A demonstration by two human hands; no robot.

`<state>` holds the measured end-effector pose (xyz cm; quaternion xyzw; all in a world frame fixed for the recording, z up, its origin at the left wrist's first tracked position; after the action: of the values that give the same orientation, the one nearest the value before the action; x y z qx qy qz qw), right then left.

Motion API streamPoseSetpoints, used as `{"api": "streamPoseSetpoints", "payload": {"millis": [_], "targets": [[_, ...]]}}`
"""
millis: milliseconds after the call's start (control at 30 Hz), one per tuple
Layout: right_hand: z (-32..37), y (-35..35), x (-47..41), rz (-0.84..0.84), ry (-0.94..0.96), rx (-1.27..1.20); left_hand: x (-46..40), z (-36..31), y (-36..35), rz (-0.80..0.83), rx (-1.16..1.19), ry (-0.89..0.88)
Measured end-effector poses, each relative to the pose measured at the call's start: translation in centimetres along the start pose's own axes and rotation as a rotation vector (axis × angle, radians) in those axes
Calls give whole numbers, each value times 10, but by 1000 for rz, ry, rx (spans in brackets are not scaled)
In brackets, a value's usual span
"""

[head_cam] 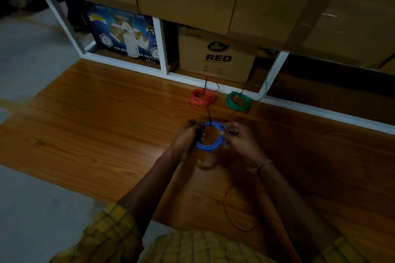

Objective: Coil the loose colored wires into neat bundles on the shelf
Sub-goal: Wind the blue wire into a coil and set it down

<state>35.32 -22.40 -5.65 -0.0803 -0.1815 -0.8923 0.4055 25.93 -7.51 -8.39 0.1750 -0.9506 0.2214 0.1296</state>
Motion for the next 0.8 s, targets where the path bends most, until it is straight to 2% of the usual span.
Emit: {"api": "streamPoseSetpoints", "payload": {"millis": [133,267,433,500,567,800], "targets": [[0,3,-26,-81,-91,-133,-13,-22,16,-59,-375,-87],[2,9,-53,-105,-97,-159,-20,-54,14,-36,-651,-168],[-6,19,-48,-86,-93,-17,-21,-49,26,-130,-765,-172],[-7,29,-36,-101,-58,9,-6,-50,21,-250,-866,-261],[-4,40,-21,-100,-43,-33,1,-43,14,-298,-938,-353],[-4,87,15,-129,-58,-130,17,-13,-49,-53,-908,-362]]}}
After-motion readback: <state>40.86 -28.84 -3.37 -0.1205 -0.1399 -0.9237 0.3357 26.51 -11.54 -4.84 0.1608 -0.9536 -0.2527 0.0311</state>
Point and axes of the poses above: each hand's wrist, its own x-axis away from the middle knuckle, its own y-axis out of the back of the hand, z = x × y, the point moved 6 cm from there along -x, towards the middle knuckle, and after that the axes turned 11 degrees about z, right-handed, at the moved point
